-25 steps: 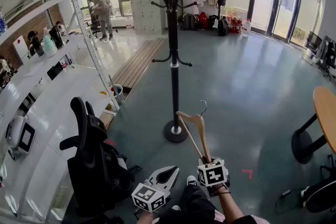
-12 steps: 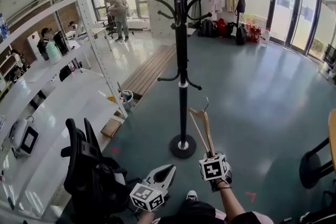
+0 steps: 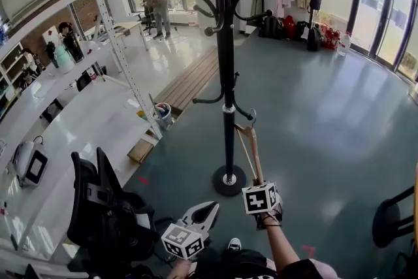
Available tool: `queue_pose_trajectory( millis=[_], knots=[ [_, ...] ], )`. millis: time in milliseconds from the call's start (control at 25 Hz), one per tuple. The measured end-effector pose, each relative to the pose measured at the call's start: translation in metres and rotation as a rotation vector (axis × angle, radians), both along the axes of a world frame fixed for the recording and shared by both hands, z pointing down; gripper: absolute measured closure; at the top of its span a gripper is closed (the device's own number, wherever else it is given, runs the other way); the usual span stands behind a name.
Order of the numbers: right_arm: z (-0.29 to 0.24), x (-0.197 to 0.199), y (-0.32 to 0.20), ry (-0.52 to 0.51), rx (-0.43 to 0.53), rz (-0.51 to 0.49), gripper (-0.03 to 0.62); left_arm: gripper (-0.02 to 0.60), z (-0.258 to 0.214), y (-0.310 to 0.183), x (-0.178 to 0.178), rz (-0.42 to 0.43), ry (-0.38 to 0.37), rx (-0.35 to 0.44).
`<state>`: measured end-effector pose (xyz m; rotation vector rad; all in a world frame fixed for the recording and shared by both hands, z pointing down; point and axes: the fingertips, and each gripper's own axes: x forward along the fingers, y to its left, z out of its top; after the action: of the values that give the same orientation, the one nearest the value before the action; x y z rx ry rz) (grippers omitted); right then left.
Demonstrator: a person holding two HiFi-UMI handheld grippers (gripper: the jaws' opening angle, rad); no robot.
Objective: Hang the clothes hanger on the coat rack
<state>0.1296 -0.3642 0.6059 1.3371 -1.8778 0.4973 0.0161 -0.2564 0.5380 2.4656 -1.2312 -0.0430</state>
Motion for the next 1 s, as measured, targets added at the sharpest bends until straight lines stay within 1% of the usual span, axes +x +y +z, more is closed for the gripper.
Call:
queue_pose_trajectory(
  millis=[160,280,440,600,720,840,960,1000],
  knots=[
    [0.005,-0.007,-0.02,0.027,-0.01,0.001,0.548,0.582,0.001,-0.016,0.0,0.0,-0.008,-0.006],
    [0.012,-0.017,-0.03,0.05,-0.016,0.009,0.548,0.581,0.001,-0.025,-0.004,0.021,-0.017,-0.008],
    [0.021,-0.027,-0.039,0.025,-0.06,0.04,0.548,0.581,-0.005,-0.036,-0.012,0.055,-0.025,0.001],
    [0.034,-0.032,-0.052,0.035,-0.096,0.065,0.548,0.581,-0.01,-0.047,-0.028,0.062,-0.027,0.011],
    [0.041,-0.037,-0.059,0.018,-0.102,0.078,0.548,0.581,-0.01,-0.052,-0.038,0.06,-0.024,0.008],
    [0.048,-0.044,-0.062,0.001,-0.122,0.063,0.547,0.581,-0.01,-0.056,-0.045,0.063,-0.02,0.009],
    [0.05,-0.048,-0.065,-0.054,-0.138,0.067,0.545,0.581,-0.013,-0.058,-0.046,0.071,-0.014,0.016],
    [0.05,-0.048,-0.066,-0.071,-0.136,0.075,0.52,0.581,-0.014,-0.058,-0.047,0.072,-0.012,0.017]
  ],
)
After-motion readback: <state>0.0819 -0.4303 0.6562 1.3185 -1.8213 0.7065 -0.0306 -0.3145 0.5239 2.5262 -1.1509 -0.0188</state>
